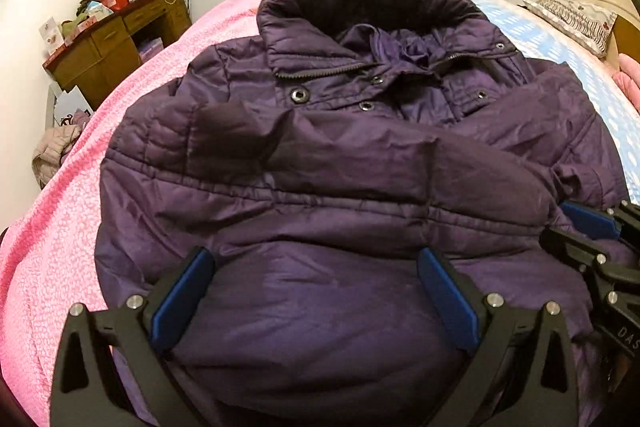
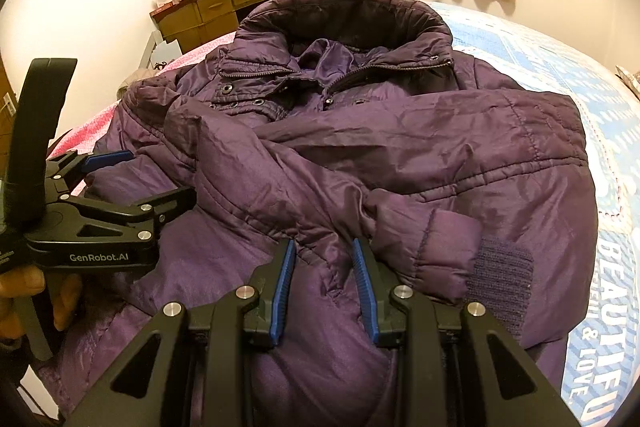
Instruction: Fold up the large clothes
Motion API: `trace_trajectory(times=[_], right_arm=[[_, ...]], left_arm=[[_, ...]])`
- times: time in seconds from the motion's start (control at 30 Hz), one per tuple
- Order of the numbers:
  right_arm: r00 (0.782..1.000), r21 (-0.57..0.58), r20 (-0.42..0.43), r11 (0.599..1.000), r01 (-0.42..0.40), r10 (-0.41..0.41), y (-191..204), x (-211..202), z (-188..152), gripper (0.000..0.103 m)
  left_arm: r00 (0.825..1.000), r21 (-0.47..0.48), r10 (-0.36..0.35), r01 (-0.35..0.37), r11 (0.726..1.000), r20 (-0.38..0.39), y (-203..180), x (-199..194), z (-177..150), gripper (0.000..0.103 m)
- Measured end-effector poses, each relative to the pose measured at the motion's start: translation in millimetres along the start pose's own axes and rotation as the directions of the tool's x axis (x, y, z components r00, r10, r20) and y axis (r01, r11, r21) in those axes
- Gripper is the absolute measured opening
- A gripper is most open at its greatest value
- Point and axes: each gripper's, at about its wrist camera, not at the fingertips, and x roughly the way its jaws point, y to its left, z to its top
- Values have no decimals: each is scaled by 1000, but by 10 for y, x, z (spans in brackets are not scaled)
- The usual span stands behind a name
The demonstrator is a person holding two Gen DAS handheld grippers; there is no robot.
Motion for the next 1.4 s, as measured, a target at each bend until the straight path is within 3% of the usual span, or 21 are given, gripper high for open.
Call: trace_trajectory(times=[0.43,0.63,0.87,1.3,1.4], right_arm=[[1000,1,0,1000,-8,8,3,3,-2,30],[999,33,-6,998,-50,50,-78,31,6,31],[1000,-27,-9,999,23,-23,44,33,2,31],[999,-43,-8,998,38,-39,87,42,16,31],[1000,-39,-5,999,6,-6,51,-10,36,32]], left_arm=[[1000,-17,-20,20,1000,-5,9,-15,-25,103],[1000,-19,-22,22,1000,-7,9,-12,-23,103],[1000,-15,-13,13,1000,-10,-2,-11,-20,103],[1000,-12,-10,10,1000,-8,-18,-30,-12,103],[1000,-10,-17,17,1000,-12,-2,-107,2,103]])
